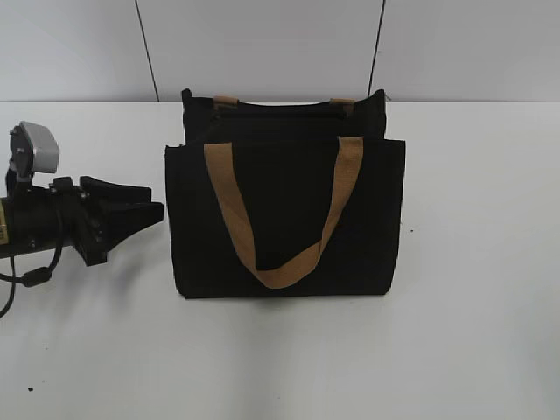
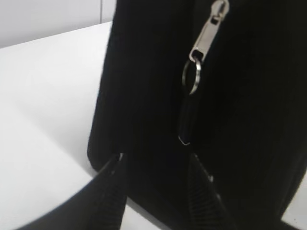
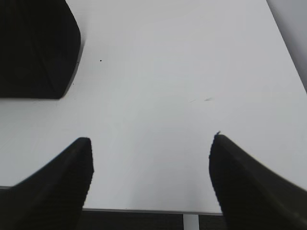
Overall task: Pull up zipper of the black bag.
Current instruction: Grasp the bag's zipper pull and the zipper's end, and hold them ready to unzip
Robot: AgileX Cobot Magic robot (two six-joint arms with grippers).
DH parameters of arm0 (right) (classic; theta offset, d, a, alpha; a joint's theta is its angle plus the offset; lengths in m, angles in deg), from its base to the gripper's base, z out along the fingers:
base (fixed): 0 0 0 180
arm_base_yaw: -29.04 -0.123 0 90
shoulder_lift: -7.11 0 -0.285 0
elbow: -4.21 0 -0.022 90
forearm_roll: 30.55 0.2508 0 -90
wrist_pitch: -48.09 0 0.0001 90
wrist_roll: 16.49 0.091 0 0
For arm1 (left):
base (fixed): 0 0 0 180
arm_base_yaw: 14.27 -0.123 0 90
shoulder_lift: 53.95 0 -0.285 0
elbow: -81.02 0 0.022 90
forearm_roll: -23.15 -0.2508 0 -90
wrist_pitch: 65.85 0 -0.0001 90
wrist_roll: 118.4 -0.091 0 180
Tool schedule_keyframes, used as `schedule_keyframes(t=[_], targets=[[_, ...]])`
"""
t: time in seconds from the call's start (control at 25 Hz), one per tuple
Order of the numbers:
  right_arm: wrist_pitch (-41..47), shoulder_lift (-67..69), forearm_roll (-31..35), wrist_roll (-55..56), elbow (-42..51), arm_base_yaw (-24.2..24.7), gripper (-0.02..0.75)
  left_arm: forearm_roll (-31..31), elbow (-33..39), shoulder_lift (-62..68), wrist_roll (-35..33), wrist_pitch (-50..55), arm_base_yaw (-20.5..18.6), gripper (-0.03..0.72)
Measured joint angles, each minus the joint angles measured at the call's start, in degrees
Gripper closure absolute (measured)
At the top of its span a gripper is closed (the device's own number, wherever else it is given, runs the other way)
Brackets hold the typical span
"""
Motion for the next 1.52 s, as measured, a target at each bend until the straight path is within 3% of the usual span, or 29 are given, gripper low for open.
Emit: schedule_keyframes(t=[0.24, 0.4, 0.72, 0.88, 1.08, 1.52], targets=[[0.0, 0.0, 0.1, 0.0, 0.0, 0.0, 0.16, -0.7, -4.3, 4.5, -1.7, -0.6, 4.2, 0.359], [0.0, 0.0, 0.1, 0.0, 0.0, 0.0, 0.16, 2.7, -6.8, 7.1, -2.3, -0.8, 7.1, 0.359], [0.0, 0.0, 2.7, 0.0, 0.0, 0.0, 0.16, 10.5, -8.7, 10.9, -4.6, -1.7, 8.8, 0.364], [0.0, 0.0, 7.0, 0.0, 0.0, 0.0, 0.16, 11.2, -8.7, 11.2, -4.9, -1.7, 9.2, 0.435], [-0.7, 0.0, 8.7, 0.0, 0.0, 0.0, 0.16, 11.4, -8.7, 11.1, -4.9, -1.7, 9.3, 0.64], [-1.0, 0.0, 8.9, 0.0, 0.0, 0.0, 0.16, 11.7, -4.2, 0.7, -4.6, -0.5, 9.3, 0.65]])
